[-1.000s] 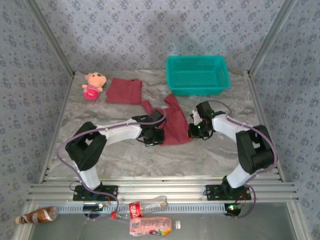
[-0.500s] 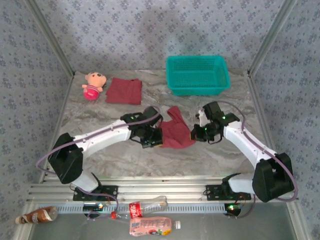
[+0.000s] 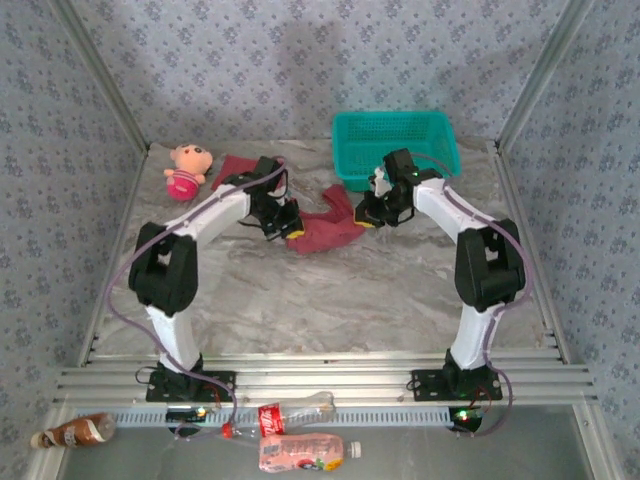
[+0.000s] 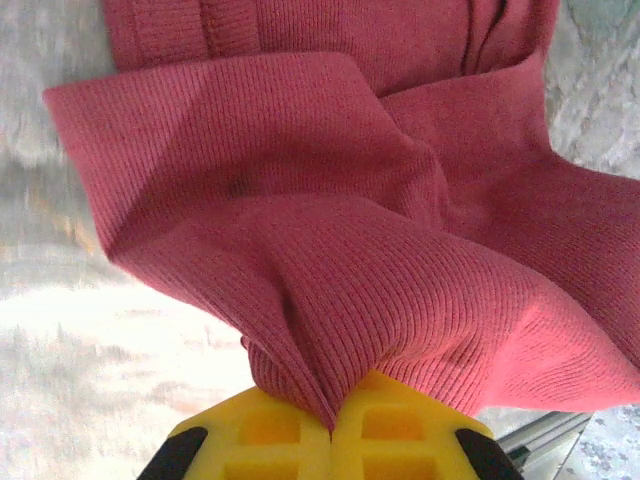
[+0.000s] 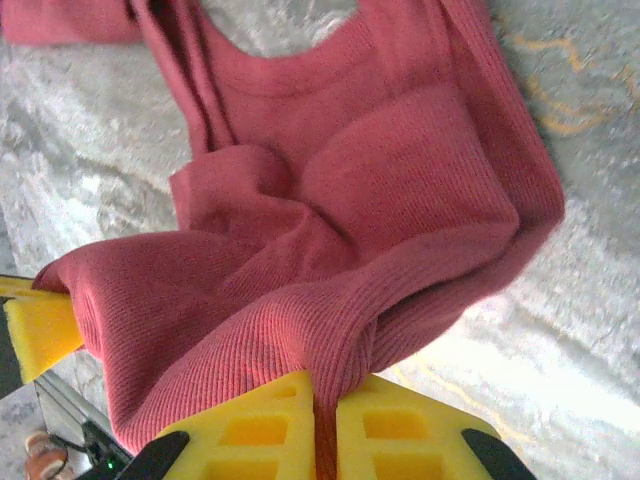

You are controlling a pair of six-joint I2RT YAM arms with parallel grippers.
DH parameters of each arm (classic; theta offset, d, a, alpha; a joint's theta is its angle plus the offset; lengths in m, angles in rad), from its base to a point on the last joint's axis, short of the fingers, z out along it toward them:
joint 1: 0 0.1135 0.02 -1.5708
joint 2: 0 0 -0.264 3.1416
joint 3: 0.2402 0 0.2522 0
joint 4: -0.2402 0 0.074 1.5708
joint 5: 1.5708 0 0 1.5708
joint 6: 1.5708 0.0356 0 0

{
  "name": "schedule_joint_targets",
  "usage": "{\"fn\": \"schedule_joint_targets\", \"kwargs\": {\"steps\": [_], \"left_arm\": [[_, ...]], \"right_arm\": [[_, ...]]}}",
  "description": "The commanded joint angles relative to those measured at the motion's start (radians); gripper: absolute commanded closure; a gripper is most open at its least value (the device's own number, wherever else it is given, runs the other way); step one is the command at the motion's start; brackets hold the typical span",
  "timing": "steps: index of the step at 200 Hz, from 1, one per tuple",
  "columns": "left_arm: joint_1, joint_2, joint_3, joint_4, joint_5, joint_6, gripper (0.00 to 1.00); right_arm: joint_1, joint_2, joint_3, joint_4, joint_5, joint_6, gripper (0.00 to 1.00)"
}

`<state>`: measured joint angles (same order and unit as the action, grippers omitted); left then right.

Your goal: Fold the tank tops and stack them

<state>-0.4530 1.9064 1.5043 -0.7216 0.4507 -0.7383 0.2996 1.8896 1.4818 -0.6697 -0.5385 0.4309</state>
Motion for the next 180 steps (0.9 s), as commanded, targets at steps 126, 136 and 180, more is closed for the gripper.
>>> {"fn": "schedule_joint_targets", "kwargs": {"steps": [126, 136, 180], "left_arm": [[-0.328, -0.310, -0.405, 0.079, -0.041, -0.208, 0.99], [-0.367, -0.336, -0.436, 0.105, -0.042, -0.269, 0.99], [-0.440, -0.435, -0.444, 0.085, -0.048, -0.371, 0.98]], "right_arm": [[-0.002, -0.441, -0.521, -0.109, 0.046, -0.029, 0.90], [-0.001, -0.488, -0.543, -0.142, 0.052, -0.027, 0.90], [0.017, -0.633, -0.562, -0.252, 0.044, 0.024, 0.90]]}}
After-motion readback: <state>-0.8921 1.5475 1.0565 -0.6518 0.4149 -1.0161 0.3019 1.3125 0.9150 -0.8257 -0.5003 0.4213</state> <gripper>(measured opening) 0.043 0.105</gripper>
